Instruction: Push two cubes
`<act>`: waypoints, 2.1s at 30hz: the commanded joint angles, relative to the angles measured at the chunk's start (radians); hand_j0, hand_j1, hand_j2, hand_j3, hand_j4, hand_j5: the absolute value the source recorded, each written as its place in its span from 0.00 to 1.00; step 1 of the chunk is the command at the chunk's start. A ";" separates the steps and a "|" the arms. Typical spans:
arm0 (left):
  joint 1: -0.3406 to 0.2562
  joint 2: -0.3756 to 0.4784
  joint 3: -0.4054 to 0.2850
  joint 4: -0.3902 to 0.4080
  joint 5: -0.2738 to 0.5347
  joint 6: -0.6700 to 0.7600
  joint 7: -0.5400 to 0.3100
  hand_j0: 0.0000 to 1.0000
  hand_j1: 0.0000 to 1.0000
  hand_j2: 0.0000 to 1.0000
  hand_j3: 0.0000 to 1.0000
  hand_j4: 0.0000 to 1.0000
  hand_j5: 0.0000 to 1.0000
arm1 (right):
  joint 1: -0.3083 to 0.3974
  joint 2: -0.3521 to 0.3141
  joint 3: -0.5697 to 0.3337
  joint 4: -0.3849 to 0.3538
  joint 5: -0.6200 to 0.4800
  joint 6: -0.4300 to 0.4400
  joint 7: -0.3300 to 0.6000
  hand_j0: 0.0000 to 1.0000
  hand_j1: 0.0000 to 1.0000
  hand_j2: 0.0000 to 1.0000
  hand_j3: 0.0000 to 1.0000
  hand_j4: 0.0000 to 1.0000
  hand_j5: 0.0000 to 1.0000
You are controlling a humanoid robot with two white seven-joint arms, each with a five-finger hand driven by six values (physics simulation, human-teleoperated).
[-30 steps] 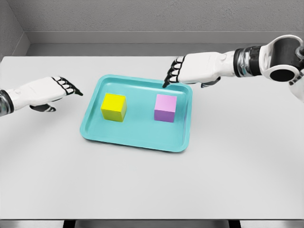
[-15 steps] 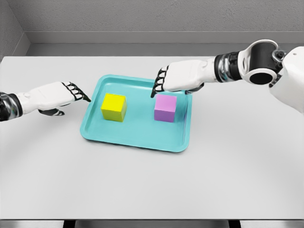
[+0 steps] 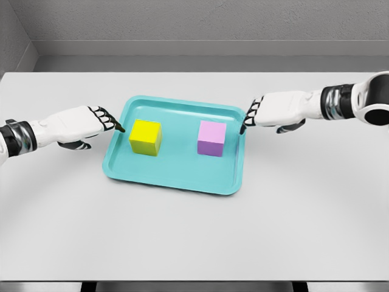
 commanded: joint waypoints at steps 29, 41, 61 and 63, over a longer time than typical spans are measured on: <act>0.006 -0.044 0.000 -0.051 0.006 0.002 -0.024 0.86 0.86 0.86 0.86 0.86 0.86 | 0.186 0.107 -0.191 0.056 0.032 0.003 0.000 0.73 0.73 0.73 0.73 0.73 0.73; 0.005 -0.061 -0.004 -0.059 0.006 0.002 -0.042 0.86 0.86 0.86 0.86 0.86 0.86 | 0.170 0.165 -0.189 0.111 0.064 0.003 0.000 0.73 0.73 0.73 0.73 0.73 0.73; -0.003 -0.061 -0.017 -0.074 0.003 0.002 -0.059 0.81 0.81 0.81 0.81 0.81 0.81 | 0.160 0.231 -0.180 0.186 0.122 0.003 0.000 0.73 0.73 0.73 0.73 0.73 0.73; -0.003 -0.062 -0.017 -0.074 0.003 0.002 -0.059 0.81 0.81 0.81 0.81 0.81 0.81 | 0.160 0.233 -0.180 0.186 0.128 0.003 0.000 0.73 0.73 0.73 0.73 0.73 0.73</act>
